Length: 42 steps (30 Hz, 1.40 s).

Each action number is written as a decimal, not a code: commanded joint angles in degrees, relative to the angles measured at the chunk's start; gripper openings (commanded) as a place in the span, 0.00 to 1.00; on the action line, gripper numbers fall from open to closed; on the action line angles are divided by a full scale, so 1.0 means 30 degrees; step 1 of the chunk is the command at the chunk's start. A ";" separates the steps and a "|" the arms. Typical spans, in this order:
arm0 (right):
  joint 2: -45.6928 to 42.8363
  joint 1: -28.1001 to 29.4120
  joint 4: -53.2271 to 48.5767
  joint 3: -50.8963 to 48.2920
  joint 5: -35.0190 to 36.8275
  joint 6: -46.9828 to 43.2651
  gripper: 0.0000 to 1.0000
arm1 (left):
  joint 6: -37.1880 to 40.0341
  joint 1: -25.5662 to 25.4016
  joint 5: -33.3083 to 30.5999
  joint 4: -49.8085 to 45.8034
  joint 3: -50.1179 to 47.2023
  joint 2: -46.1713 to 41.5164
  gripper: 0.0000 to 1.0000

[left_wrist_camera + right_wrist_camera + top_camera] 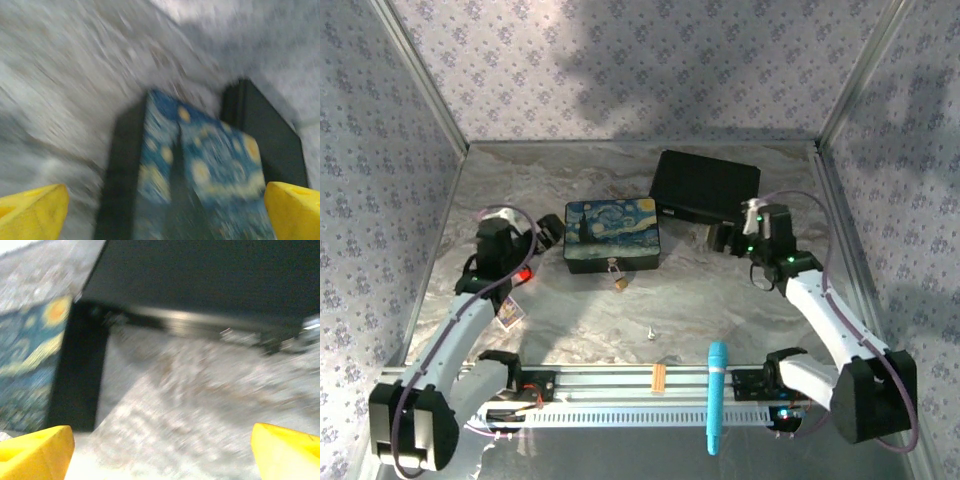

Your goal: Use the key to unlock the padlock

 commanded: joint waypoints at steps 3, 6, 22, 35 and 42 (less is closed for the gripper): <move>0.0090 0.5113 -0.3179 0.0114 0.1855 0.2859 0.79 | -0.0608 -0.3584 0.0975 -0.3506 0.1159 0.0156 1.00; 0.0566 0.8578 -0.3048 -0.0225 0.3102 0.4670 0.73 | -0.1278 -0.5543 0.1259 -0.3283 0.1067 0.0441 1.00; 0.5535 1.7365 -0.2204 -0.0391 0.4284 1.1180 0.44 | -0.3329 -0.9756 0.0539 -0.2462 -0.0039 0.1537 1.00; 0.7960 1.8319 -0.2074 0.0635 0.4933 1.2254 0.32 | -0.3886 -0.9971 -0.0241 -0.2444 -0.1014 0.1226 1.00; 0.8657 1.8403 -0.2966 0.1243 0.5295 1.2386 0.32 | -0.3857 -1.0015 -0.0532 -0.2383 -0.1102 0.1334 1.00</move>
